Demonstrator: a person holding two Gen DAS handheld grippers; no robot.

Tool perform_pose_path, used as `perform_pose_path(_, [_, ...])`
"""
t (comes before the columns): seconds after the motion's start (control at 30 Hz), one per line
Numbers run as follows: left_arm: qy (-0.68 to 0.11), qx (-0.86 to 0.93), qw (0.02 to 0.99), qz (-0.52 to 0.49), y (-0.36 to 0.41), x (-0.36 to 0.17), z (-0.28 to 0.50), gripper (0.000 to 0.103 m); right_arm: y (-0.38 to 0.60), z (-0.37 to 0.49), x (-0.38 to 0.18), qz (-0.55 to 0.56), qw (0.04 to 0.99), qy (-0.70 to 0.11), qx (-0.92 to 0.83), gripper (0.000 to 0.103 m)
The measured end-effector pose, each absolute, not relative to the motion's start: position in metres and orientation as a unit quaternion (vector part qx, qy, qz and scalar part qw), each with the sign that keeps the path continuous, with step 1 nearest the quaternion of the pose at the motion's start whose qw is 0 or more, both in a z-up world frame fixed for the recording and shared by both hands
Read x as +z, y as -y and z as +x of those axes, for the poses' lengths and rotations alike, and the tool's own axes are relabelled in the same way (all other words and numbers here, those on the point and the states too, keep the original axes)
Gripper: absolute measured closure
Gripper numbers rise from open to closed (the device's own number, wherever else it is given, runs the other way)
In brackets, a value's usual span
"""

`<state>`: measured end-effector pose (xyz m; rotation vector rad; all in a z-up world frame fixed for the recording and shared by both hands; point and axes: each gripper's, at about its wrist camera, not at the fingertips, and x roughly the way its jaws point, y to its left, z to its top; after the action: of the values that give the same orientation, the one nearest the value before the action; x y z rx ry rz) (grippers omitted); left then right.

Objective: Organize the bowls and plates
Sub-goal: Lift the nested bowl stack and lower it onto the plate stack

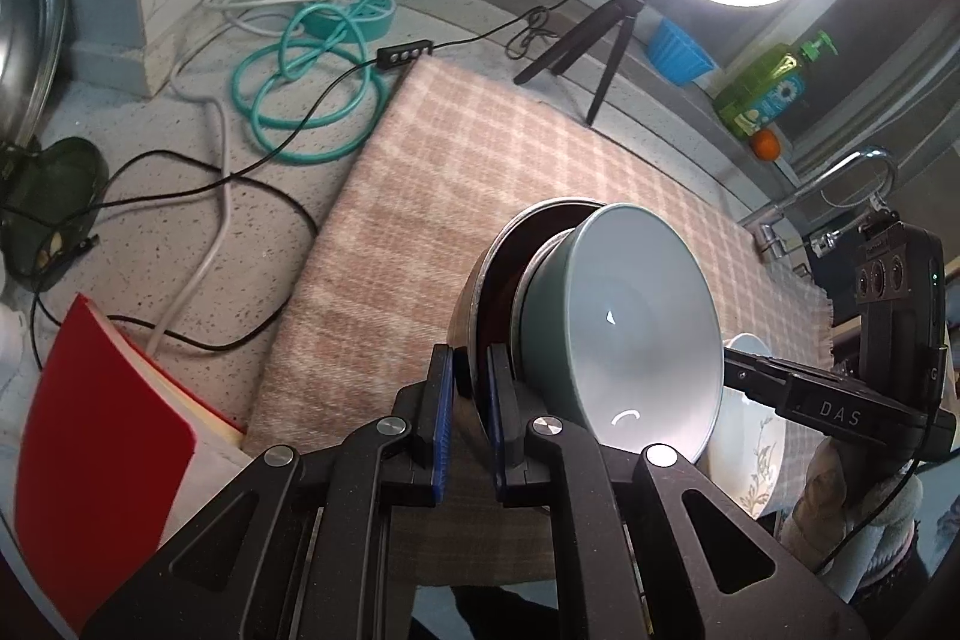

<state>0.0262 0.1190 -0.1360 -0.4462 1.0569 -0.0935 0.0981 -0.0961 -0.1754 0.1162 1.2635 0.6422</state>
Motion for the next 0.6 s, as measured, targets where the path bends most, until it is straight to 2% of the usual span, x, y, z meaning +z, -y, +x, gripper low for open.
perform_pose_path(0.6, [-0.477,-0.129,0.851,-0.176,-0.022,-0.095,0.031,0.096,0.21,0.072,-0.127,0.085,0.796,-0.545,0.248,0.089])
